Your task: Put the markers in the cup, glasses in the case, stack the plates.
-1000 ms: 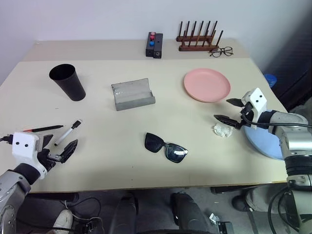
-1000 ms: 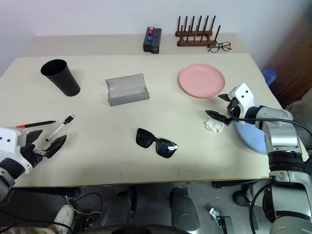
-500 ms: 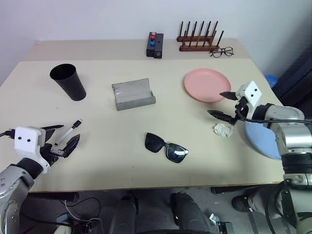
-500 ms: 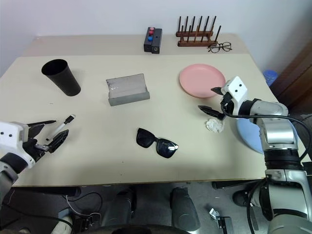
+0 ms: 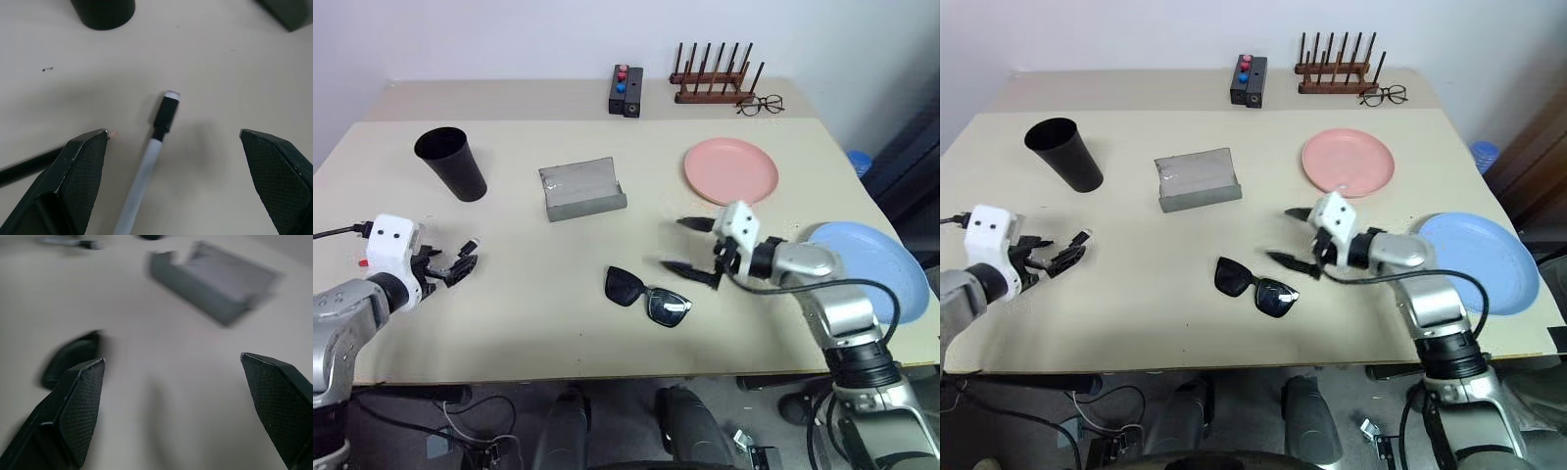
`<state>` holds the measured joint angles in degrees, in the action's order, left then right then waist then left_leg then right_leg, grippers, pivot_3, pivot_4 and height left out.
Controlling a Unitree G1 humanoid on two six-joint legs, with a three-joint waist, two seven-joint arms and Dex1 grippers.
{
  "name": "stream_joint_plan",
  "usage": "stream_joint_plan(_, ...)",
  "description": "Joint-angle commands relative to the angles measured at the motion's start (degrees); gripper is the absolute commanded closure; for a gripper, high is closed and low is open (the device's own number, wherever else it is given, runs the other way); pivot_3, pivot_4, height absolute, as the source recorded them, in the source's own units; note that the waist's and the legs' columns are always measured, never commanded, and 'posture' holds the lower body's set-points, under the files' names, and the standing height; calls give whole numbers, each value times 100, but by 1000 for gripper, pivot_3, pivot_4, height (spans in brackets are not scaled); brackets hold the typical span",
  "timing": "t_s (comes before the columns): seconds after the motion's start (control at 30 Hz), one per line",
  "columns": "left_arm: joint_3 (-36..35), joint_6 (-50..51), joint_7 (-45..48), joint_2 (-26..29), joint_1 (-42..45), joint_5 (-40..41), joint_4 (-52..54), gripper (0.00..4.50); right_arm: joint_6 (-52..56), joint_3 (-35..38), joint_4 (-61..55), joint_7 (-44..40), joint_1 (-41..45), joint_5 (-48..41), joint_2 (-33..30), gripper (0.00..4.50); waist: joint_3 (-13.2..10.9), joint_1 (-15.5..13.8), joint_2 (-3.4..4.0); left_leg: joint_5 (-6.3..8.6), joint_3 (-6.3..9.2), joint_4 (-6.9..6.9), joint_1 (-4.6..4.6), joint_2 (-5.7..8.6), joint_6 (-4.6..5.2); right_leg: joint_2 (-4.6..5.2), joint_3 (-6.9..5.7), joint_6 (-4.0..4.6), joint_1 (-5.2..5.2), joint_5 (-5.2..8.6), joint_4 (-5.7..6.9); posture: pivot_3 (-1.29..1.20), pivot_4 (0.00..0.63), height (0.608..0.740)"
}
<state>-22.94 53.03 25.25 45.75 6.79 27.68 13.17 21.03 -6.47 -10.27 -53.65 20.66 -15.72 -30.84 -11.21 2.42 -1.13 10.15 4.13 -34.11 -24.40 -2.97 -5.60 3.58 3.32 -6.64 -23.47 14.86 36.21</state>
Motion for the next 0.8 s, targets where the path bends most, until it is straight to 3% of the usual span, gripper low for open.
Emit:
stream_joint_plan(0.03, 440, 348, 100, 243, 781, -92, -424, 37, 208, -264, -824, 281, -206, -100, 238, 0, 2, -16, -3, 0, 4, 0, 1, 0, 0, 0, -3, 0, 1, 0, 5, 0, 150, 738)
stream_joint_plan(0.23, 1529, 590, 596, 471, 1858, -442, -1595, 37, 417, -440, -1165, 616, -383, -83, 419, 0, 2, -1, -3, -2, 6, -2, 2, 1, -2, -1, -5, -1, 1, 0, 9, 0, 150, 738)
stream_joint_plan(0.37, 1789, 597, 826, 527, 2152, -589, -2066, 37, 388, -432, -1232, 734, -511, -54, 383, 0, 2, 5, -4, -2, 6, 7, 2, 0, -2, -2, -5, -5, -3, 2, 10, 0, 150, 738)
stream_joint_plan(0.53, 2175, 1224, 1134, 808, 2215, -656, -2115, 37, 389, -447, -1215, 826, -479, -65, 398, 0, 3, 13, -5, -2, 7, 5, 3, 0, -2, -2, -5, -5, -1, 2, 15, 0, 150, 738)
stream_joint_plan(0.8, 2026, 1750, 1317, 1164, 1855, -502, -1516, 37, 273, -563, -1094, 815, -402, -51, 467, 0, 4, 23, -4, -2, 6, 7, 6, -1, -2, -1, -4, -5, -2, 3, 15, 0, 150, 738)
